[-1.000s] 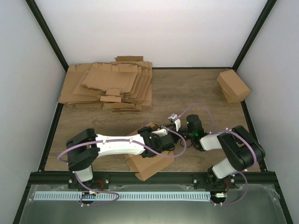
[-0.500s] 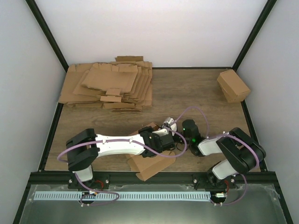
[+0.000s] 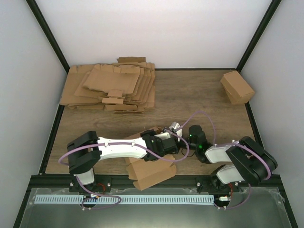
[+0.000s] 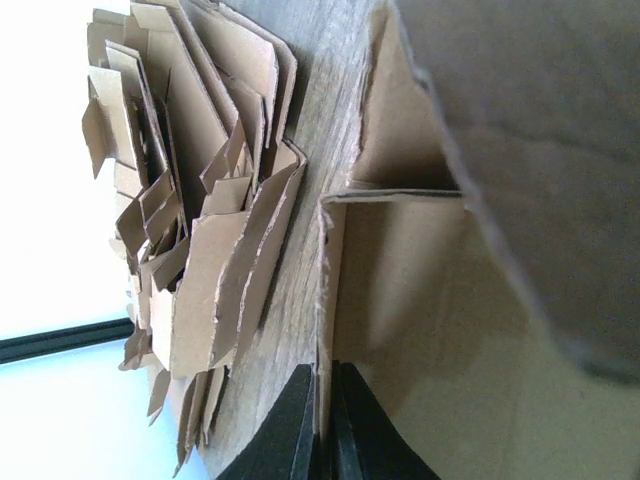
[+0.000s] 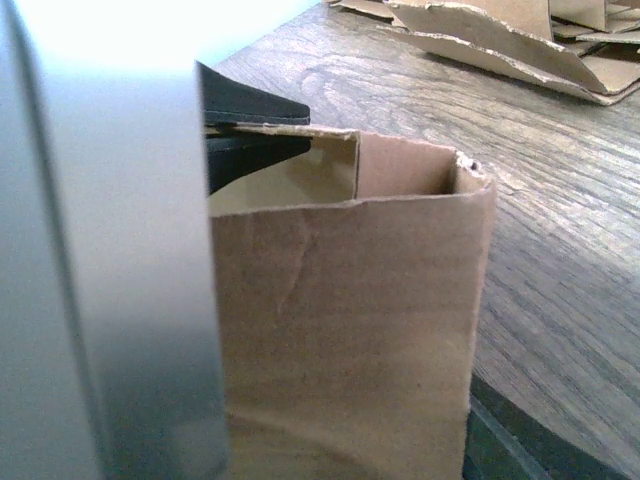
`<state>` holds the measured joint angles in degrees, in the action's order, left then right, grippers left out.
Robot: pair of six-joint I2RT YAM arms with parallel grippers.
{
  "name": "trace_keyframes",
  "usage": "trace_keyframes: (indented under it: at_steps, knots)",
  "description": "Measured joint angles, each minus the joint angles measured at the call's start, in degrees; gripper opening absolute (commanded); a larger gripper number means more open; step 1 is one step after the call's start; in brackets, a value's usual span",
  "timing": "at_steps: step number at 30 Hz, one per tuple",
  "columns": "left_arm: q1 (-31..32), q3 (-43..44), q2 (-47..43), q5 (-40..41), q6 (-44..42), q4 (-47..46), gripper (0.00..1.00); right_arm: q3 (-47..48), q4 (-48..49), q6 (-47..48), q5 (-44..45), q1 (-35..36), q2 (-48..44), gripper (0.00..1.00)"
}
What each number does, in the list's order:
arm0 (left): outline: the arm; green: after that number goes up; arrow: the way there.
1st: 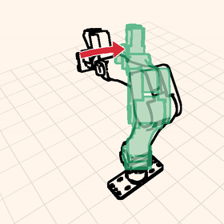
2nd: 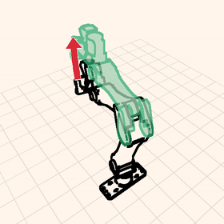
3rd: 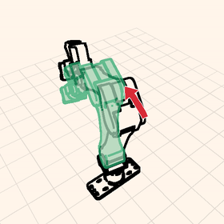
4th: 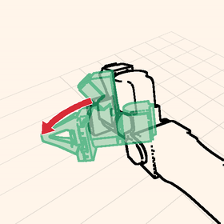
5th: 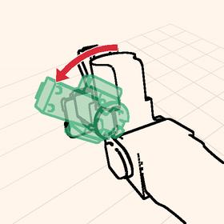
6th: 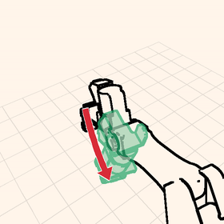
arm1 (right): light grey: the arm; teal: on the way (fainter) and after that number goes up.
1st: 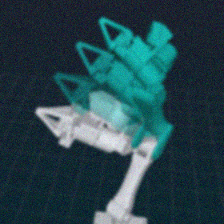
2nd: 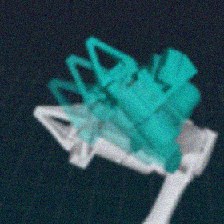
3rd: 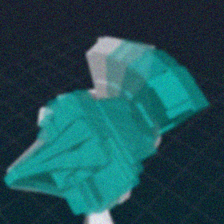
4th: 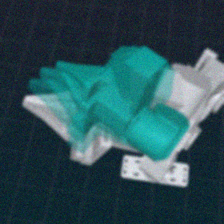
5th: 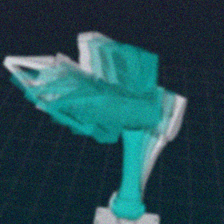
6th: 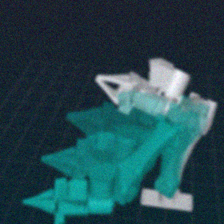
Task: Fold the paper box
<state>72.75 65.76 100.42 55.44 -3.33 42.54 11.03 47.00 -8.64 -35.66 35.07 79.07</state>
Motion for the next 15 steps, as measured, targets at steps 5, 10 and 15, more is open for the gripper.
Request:
trace_keyframes:
  at_steps: [5, 10, 15]
  knots:
    - [0.09, -0.57, -0.42, 0.00, -0.39, -0.02, 0.04, -0.11, -0.17, -0.39, -0.22, -0.07, -0.09, 0.61]
    - [0.42, -0.74, -1.11, -0.02, -0.66, -1.01, 0.04, -1.22, -0.15, -1.51, -1.70, 0.00, -2.82, 0.72]
    - [0.48, -1.27, -1.81, 1.01, -1.18, -2.05, 0.04, -2.82, -0.33, -2.89, -3.89, 0.31, -5.51, 0.75]
